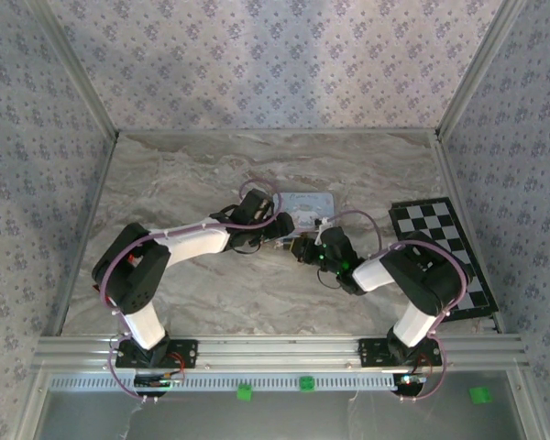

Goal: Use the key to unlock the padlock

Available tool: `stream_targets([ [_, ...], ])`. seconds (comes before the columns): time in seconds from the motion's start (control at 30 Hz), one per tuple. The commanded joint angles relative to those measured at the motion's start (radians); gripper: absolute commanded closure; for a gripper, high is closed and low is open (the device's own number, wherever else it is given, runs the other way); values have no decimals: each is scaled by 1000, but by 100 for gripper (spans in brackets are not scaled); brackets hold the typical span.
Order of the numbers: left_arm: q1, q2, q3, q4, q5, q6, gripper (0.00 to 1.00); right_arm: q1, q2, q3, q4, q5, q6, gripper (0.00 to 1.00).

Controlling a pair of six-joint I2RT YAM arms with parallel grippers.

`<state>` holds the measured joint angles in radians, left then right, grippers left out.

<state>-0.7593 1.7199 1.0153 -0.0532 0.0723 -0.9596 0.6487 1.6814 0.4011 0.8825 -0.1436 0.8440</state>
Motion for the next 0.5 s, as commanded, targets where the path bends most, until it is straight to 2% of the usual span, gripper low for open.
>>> stream_targets([
  [0.0,0,-32,-19,-19,-33,-8,20,-29,30,-53,-81,15,112,87],
  [0.1,1,-35,-20,-22,-41,-14,20,-41,6,-75,-86,31,111,86],
  [0.3,-2,-31,-16,-9,-36,-26,20,-47,-7,-97,-63,22,89,64],
  [0.47,-12,-3,11,-17,-30,-26,20,-26,1,-61,-158,64,43,55],
])
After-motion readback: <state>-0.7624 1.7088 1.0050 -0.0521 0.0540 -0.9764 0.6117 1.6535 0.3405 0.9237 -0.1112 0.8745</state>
